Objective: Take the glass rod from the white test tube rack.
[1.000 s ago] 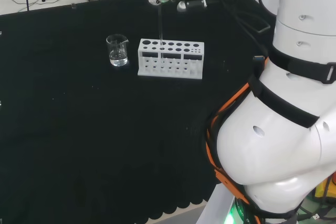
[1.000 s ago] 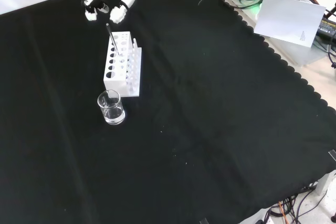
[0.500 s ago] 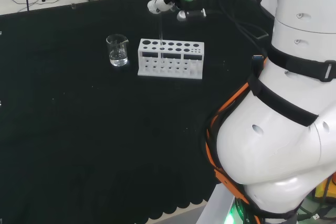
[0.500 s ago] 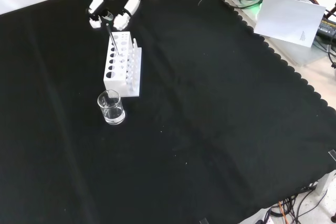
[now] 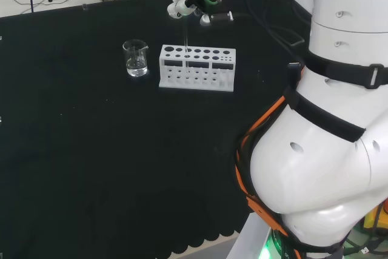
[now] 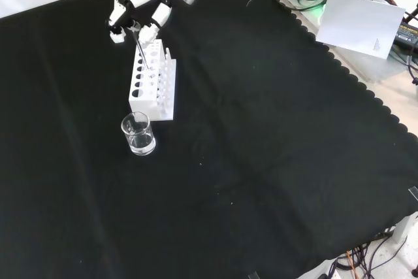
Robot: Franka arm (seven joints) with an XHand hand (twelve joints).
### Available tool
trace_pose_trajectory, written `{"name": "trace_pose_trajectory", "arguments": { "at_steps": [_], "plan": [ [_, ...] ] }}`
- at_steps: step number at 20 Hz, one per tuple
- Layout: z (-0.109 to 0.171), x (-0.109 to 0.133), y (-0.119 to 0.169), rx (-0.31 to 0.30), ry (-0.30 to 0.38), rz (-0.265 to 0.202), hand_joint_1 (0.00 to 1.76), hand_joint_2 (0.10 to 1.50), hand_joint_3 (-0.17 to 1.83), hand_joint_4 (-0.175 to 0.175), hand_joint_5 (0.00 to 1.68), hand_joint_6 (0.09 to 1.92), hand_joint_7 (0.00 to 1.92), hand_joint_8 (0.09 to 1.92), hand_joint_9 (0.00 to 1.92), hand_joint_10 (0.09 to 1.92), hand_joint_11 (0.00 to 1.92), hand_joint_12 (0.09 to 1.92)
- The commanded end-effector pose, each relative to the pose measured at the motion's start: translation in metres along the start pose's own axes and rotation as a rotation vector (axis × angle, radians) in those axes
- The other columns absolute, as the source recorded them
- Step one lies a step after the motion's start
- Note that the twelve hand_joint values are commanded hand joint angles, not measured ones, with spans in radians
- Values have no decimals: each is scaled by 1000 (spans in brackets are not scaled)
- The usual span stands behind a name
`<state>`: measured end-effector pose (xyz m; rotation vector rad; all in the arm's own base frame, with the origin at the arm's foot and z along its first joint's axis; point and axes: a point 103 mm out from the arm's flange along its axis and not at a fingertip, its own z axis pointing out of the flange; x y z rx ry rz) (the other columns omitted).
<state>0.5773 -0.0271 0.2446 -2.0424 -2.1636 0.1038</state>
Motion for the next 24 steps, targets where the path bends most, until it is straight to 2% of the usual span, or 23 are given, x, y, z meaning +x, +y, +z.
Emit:
{"name": "trace_pose_trajectory", "arguments": {
  "at_steps": [1, 3, 10, 13, 16, 18, 24],
  "plan": [
    [6, -11, -6, -13, -5, -8, 683, 1190, -175, -175, 484, 985, 932, 1141, 1204, 1077, 1082, 1298],
    [6, 0, 0, -3, -24, -12, 695, 1189, -175, -175, 515, 1005, 970, 1139, 1234, 1079, 1086, 1296],
    [9, 0, 0, -12, -23, -13, 721, 1187, -175, -175, 566, 1023, 1029, 1137, 1305, 1086, 1106, 1281],
    [11, -9, -6, -39, -21, -29, 746, 1187, -175, -175, 598, 1013, 1048, 1129, 1346, 1077, 1139, 1265],
    [14, -20, -11, -42, -24, -23, 808, 1181, -175, -175, 659, 982, 1080, 1115, 1426, 1056, 1205, 1252],
    [13, -7, -3, -27, -45, -18, 832, 1177, -175, -175, 682, 973, 1093, 1112, 1458, 1055, 1233, 1255],
    [9, -15, -13, -103, -34, -25, 943, 1168, -175, -175, 781, 909, 1156, 1065, 1559, 999, 1335, 1222]
  ]
}}
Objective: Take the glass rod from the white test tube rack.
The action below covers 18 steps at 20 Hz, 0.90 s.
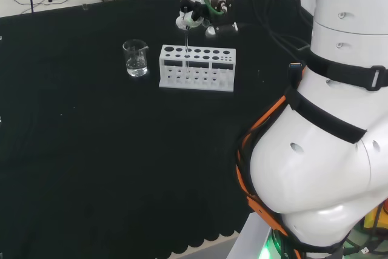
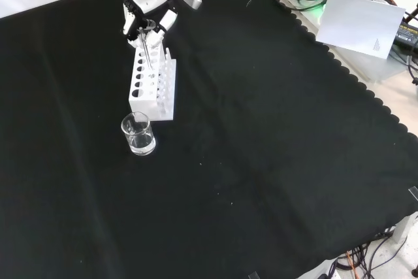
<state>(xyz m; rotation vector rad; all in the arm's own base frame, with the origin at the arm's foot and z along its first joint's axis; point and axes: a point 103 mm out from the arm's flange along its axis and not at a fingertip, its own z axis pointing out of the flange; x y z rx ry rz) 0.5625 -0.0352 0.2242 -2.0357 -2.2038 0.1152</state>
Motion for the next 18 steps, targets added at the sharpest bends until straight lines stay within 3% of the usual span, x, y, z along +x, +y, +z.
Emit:
{"name": "trace_pose_trajectory", "arguments": {
  "at_steps": [1, 4, 6, 7, 8, 10, 13, 18],
  "plan": [
    [-15, -3, -2, -116, -32, -6, 1020, 1170, -148, -175, 846, 959, 1183, 1050, 1579, 972, 1377, 1200],
    [-27, 8, -7, -229, -84, -6, 1214, 1151, -136, -175, 998, 933, 1138, 961, 1611, 890, 1541, 1047],
    [-38, 14, -10, -295, -77, -1, 1268, 1140, -165, -175, 1063, 861, 1130, 897, 1639, 869, 1564, 937],
    [-44, 18, -11, -321, -70, 0, 1279, 1142, -170, -175, 1069, 768, 1136, 949, 1656, 866, 1558, 914],
    [-50, 20, -13, -343, -63, 1, 1254, 1125, -173, -175, 1123, 710, 1264, 968, 1688, 850, 1561, 906],
    [-62, 23, -18, -356, -53, -2, 1227, 1080, -175, -175, 1253, 551, 1475, 904, 1755, 774, 1568, 901],
    [-75, 26, -27, -374, -39, 3, 1293, 1095, -175, -175, 1273, 273, 1277, 925, 1758, 722, 1533, 938],
    [-98, 28, -42, -342, -5, 27, 1308, 1101, -175, -175, 1297, 160, 1219, 946, 1763, 693, 1527, 982]
  ]
}}
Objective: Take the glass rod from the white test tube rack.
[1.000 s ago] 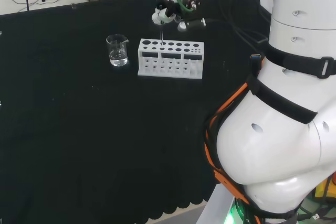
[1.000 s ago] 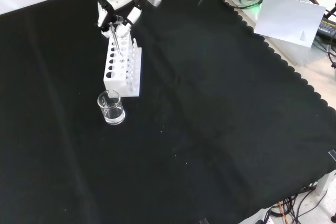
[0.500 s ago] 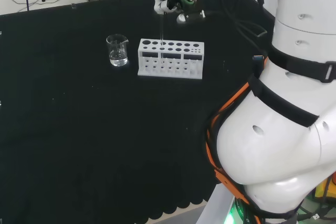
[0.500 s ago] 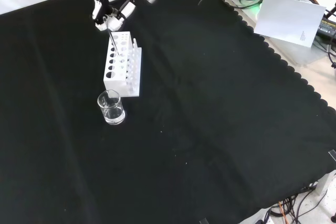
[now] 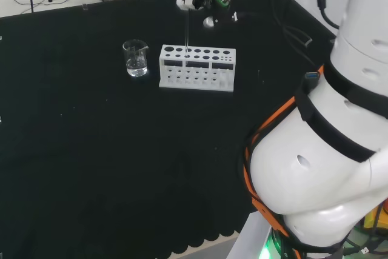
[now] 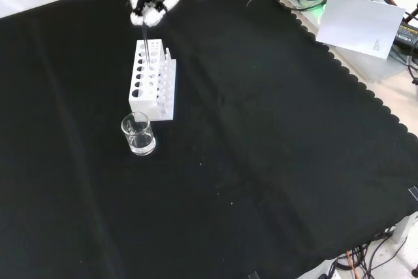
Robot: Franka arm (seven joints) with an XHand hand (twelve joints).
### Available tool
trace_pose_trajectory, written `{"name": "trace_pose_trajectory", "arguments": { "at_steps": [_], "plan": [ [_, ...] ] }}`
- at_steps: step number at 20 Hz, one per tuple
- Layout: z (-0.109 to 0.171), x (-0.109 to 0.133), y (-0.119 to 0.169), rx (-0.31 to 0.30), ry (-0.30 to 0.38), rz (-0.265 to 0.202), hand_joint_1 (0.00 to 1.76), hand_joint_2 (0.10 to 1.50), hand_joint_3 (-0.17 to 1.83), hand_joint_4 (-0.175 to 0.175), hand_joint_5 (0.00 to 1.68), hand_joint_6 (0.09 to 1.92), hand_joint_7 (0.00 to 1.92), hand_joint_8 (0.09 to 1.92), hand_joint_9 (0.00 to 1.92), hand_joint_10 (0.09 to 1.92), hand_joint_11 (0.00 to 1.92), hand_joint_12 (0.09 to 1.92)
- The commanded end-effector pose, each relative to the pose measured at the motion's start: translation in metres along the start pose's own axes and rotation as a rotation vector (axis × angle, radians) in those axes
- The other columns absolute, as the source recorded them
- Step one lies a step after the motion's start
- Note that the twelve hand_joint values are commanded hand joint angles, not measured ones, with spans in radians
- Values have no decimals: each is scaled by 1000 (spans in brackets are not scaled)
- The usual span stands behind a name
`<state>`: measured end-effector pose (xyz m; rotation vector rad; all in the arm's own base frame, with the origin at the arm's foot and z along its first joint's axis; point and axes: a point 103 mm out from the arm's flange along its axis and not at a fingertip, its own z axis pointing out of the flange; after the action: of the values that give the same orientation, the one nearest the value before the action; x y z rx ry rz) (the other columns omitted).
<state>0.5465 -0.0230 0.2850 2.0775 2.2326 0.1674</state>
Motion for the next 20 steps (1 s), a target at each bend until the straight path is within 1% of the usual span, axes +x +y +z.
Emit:
{"name": "trace_pose_trajectory", "arguments": {
  "at_steps": [1, 3, 9, 10, 11, 12, 13, 14, 15, 16, 18, 20],
  "plan": [
    [-50, 9, -7, -50, 41, 37, 1308, 1101, -175, -175, 1300, 153, 1218, 947, 1767, 687, 1528, 985],
    [-60, 12, -8, -48, 50, 31, 1308, 1101, -175, -175, 1304, 143, 1215, 952, 1772, 680, 1528, 988],
    [-84, 16, -9, -16, 17, 36, 1308, 1103, -175, -175, 1307, 130, 1208, 964, 1779, 674, 1531, 990],
    [-86, 15, -9, -10, 29, 42, 1307, 1104, -175, -175, 1308, 128, 1206, 968, 1780, 673, 1532, 991],
    [-86, 22, -6, -4, 16, 41, 1307, 1104, -175, -175, 1308, 126, 1204, 971, 1782, 672, 1533, 992],
    [-91, 29, -4, 0, 16, 50, 1307, 1105, -175, -175, 1308, 123, 1202, 975, 1783, 671, 1534, 993],
    [-92, 30, -4, -2, 35, 53, 1307, 1105, -175, -175, 1309, 122, 1201, 977, 1784, 670, 1534, 993],
    [-94, 28, -4, 20, 27, 46, 1307, 1106, -175, -175, 1309, 121, 1199, 979, 1785, 670, 1534, 994],
    [-95, 24, -3, 22, 26, 40, 1307, 1106, -175, -175, 1309, 119, 1198, 980, 1786, 670, 1534, 994],
    [-95, 20, -4, 15, 40, 43, 1307, 1106, -175, -175, 1309, 119, 1198, 981, 1787, 669, 1534, 994],
    [-95, 16, -8, -10, 36, 32, 1307, 1106, -175, -175, 1309, 117, 1197, 983, 1788, 669, 1533, 995],
    [-96, 22, -10, -30, 36, 27, 1307, 1107, -175, -175, 1310, 116, 1196, 985, 1789, 669, 1533, 995]
  ]
}}
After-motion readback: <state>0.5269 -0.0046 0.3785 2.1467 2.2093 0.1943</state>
